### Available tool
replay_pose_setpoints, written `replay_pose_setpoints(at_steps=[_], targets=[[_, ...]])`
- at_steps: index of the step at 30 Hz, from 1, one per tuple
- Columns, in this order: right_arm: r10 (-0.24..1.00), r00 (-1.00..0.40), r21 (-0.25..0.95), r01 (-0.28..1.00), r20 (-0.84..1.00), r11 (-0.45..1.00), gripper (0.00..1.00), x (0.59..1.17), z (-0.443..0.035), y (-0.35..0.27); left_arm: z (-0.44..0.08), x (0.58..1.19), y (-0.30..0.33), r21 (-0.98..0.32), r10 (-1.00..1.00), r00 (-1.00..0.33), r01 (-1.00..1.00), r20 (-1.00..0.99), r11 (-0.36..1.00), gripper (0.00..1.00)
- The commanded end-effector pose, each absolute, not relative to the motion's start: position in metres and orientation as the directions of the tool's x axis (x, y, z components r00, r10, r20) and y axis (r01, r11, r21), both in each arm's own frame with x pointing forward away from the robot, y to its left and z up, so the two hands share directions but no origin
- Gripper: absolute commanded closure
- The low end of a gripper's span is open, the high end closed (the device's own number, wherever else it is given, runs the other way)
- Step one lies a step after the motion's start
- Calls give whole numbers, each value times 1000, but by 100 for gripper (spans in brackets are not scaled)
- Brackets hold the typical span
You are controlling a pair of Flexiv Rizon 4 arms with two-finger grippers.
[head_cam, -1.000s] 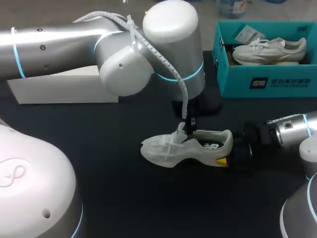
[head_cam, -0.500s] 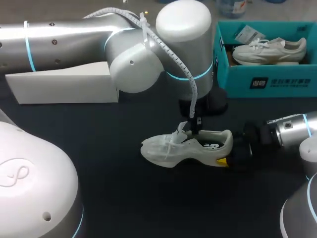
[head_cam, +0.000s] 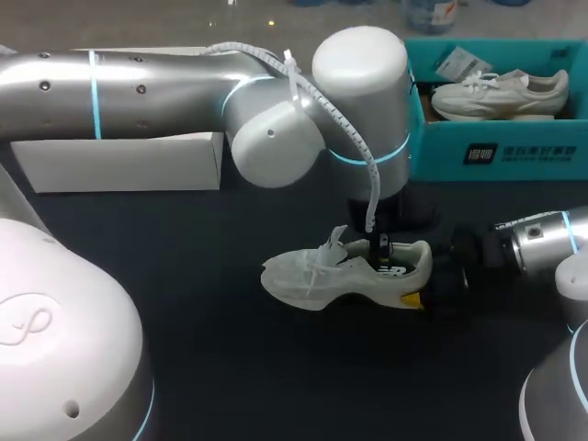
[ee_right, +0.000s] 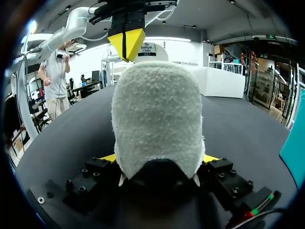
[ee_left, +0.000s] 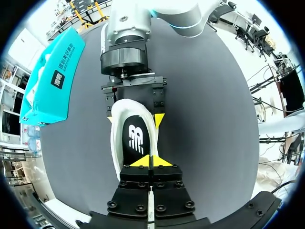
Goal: Take the shoe out of the shoebox, open the shoe tongue, remove and reinsert the insole, then place the shoe into the shoebox
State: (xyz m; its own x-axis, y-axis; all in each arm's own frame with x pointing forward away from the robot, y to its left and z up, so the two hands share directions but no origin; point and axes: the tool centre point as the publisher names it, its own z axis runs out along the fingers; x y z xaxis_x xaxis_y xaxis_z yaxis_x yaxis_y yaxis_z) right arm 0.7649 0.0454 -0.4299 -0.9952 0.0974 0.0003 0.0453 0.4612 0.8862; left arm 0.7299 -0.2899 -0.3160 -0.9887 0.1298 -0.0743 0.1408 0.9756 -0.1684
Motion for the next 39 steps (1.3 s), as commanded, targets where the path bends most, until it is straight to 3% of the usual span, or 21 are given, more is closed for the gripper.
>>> replay_pose_setpoints(at_steps=[1, 21, 39], targets=[[96, -995, 885, 45, 1, 463, 100, 766, -432, 45, -339, 733, -316, -145, 161, -985, 168, -62, 975, 100], [96, -995, 885, 45, 1, 463, 100, 766, -432, 45, -374, 772, -309, -114, 99, -995, 100, -18, 988, 100], [96, -995, 885, 45, 1, 463, 100, 766, -432, 45, -383, 743, -279, 1, 148, -983, 149, 107, 989, 100]])
